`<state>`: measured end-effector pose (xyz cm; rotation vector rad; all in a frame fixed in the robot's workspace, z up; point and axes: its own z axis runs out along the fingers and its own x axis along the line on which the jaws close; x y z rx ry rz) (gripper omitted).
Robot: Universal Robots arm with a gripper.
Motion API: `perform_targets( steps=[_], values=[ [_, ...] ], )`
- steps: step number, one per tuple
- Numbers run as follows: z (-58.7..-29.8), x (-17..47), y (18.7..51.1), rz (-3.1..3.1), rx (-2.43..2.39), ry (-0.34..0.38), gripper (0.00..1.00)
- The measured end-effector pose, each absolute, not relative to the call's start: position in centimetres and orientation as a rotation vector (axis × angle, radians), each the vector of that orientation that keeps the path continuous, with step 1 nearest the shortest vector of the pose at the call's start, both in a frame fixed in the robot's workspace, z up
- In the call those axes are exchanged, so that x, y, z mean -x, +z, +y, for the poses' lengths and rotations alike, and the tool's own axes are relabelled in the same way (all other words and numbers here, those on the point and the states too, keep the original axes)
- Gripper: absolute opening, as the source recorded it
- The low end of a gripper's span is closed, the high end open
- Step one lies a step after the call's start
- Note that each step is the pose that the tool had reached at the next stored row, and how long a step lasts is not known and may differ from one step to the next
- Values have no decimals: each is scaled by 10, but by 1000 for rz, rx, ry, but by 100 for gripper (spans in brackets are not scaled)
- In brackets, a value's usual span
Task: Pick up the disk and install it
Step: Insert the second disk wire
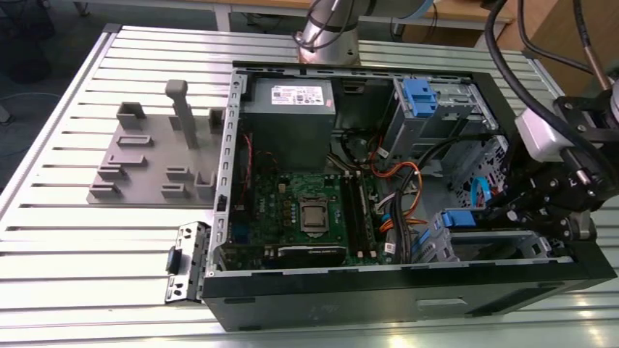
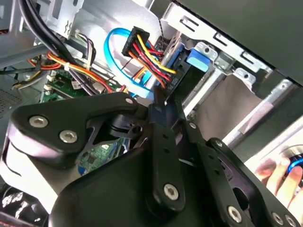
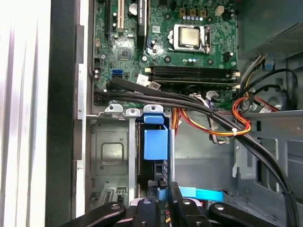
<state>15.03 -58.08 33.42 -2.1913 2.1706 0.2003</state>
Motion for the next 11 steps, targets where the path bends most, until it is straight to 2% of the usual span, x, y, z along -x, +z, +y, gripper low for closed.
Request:
perform_targets(
  steps=[7,8,9,10,11],
  values=[
    [-581,-150,347,2168,2189,206,24],
    [-581,-150,346,2164,2186,213,22],
    [-581,-150,345,2165,2186,215,16],
    [-581,-150,343,2165,2186,215,16],
    [-581,-151,341,2165,2186,216,10]
  ],
)
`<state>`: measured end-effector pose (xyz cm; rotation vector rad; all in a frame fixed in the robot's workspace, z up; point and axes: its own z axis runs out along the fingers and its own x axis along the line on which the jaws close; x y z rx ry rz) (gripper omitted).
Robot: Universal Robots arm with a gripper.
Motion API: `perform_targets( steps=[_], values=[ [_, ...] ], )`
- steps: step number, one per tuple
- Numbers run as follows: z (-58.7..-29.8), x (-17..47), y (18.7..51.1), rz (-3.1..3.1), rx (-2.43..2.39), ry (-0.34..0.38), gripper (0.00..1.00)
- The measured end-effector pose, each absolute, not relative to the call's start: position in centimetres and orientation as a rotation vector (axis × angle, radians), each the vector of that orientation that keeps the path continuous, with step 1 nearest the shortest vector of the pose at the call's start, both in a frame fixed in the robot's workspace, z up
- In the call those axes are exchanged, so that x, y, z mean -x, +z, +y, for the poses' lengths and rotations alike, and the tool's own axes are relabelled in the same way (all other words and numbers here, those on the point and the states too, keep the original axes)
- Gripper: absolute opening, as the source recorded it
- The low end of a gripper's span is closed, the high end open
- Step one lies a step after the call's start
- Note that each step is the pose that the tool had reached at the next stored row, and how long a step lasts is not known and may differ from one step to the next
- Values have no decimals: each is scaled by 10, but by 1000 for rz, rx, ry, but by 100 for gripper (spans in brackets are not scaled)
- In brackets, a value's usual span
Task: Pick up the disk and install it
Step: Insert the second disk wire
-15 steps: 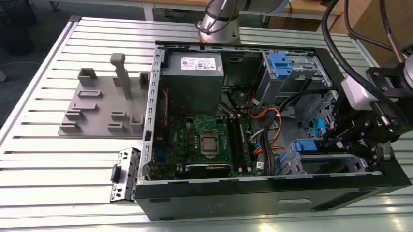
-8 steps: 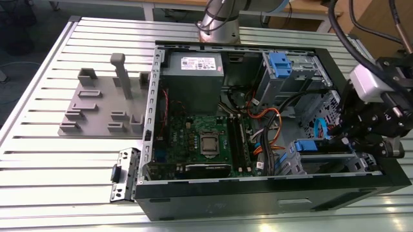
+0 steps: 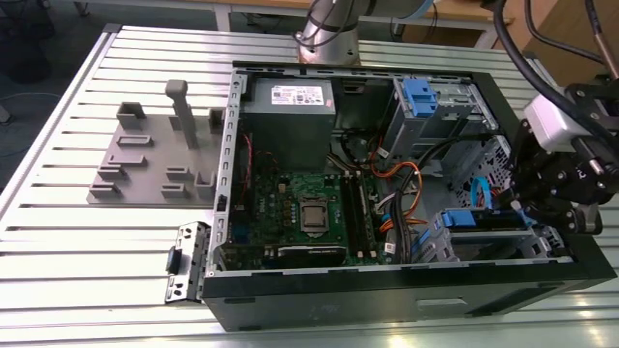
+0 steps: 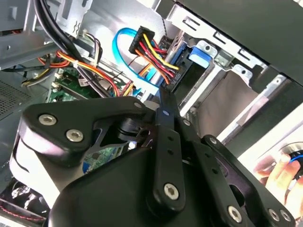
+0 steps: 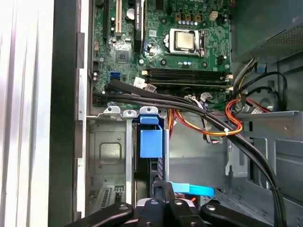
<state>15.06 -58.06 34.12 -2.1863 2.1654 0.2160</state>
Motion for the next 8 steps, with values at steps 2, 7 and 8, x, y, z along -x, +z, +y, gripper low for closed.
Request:
perform_targets(
  steps=[2,7,8],
  values=[
    [-580,-151,338,2166,2187,218,10],
    [-581,-157,332,2170,2190,226,10],
    [-581,-158,332,2171,2191,227,10]
  ],
)
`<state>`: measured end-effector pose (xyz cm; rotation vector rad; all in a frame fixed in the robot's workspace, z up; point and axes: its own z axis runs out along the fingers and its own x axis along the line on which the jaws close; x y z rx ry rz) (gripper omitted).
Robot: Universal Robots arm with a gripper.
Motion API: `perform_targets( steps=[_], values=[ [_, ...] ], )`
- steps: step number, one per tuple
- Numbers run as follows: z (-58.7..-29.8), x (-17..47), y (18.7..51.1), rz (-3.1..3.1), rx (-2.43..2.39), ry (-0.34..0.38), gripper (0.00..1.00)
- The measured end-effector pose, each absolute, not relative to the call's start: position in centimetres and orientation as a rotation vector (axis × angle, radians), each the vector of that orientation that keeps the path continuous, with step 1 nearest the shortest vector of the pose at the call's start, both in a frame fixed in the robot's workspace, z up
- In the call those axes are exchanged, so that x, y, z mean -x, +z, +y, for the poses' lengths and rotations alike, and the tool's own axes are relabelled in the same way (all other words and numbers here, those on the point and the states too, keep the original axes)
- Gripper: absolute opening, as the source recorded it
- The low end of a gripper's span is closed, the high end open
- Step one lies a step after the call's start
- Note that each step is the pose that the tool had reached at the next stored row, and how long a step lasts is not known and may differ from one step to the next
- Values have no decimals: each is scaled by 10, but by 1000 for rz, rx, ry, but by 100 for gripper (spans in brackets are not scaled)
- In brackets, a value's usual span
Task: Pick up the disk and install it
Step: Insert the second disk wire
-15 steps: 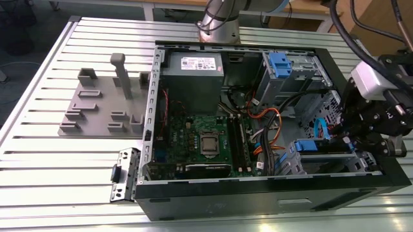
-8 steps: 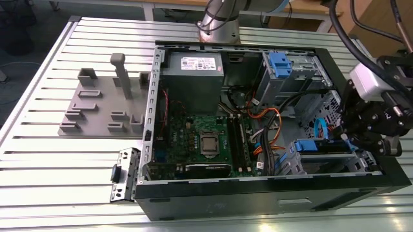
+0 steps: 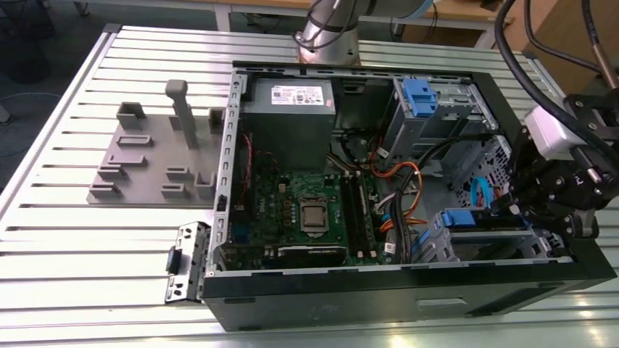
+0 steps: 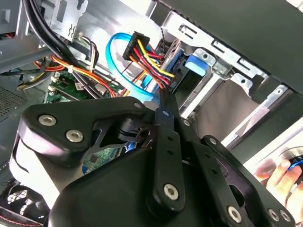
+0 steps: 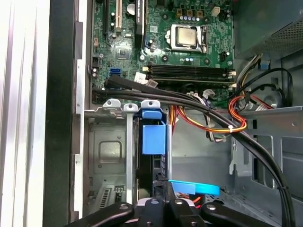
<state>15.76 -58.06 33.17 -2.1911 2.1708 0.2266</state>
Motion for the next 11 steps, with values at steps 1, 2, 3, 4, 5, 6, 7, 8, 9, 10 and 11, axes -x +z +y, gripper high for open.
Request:
perform_targets(
  steps=[1,2,3,4,5,6,7,8,9,10,11],
  values=[
    [-581,-158,331,2171,2191,227,10],
    [-581,-158,330,2172,2192,228,10],
    [-581,-158,329,2172,2192,229,10],
    [-581,-159,329,2172,2192,229,10],
    [-581,-159,328,2172,2192,230,10],
    [-581,-159,328,2172,2192,230,10],
    [-581,-159,329,2172,2191,231,10],
    [-581,-160,330,2171,2191,232,10],
    [-581,-160,331,2169,2190,234,10],
    [-581,-161,334,2169,2190,234,10],
    [-581,-162,338,2170,2191,232,10]
  ],
)
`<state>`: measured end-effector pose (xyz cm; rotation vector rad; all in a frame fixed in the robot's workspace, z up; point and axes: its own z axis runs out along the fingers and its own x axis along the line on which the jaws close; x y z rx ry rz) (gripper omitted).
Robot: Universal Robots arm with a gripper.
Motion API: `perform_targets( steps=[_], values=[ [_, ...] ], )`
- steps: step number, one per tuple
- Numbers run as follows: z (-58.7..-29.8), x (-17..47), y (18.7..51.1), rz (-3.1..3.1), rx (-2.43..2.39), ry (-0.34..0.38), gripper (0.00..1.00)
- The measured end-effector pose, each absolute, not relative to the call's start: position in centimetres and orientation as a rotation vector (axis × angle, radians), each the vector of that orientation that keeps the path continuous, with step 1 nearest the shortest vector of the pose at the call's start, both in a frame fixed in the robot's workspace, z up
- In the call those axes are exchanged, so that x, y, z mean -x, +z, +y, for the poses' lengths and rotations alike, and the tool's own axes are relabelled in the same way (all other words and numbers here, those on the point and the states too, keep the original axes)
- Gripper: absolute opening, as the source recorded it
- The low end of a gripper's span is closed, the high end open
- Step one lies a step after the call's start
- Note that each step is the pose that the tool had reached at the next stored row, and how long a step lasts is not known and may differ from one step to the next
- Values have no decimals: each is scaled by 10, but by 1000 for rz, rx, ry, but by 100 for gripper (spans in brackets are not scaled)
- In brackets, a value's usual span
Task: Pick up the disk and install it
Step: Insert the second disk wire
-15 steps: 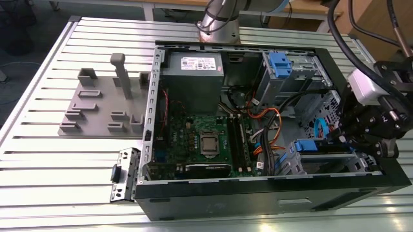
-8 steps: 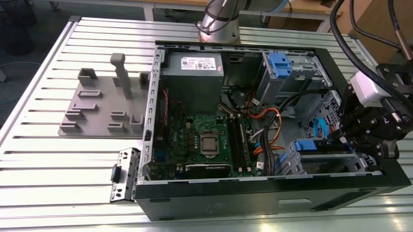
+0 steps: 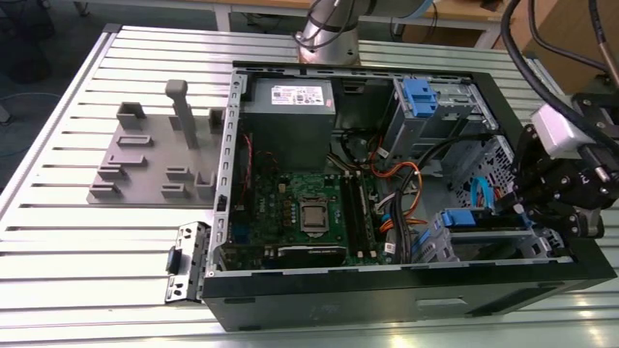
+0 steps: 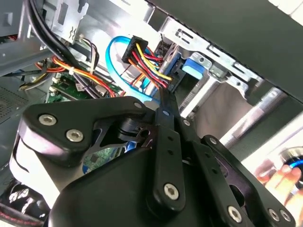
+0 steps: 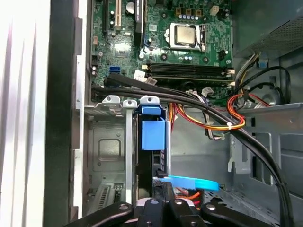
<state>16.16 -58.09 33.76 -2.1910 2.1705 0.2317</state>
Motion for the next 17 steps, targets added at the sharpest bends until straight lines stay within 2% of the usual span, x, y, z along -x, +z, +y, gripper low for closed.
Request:
perform_targets(
  steps=[8,17],
  values=[
    [-581,-163,360,2171,2191,231,10],
    [-581,-163,362,2171,2191,231,10]
  ],
)
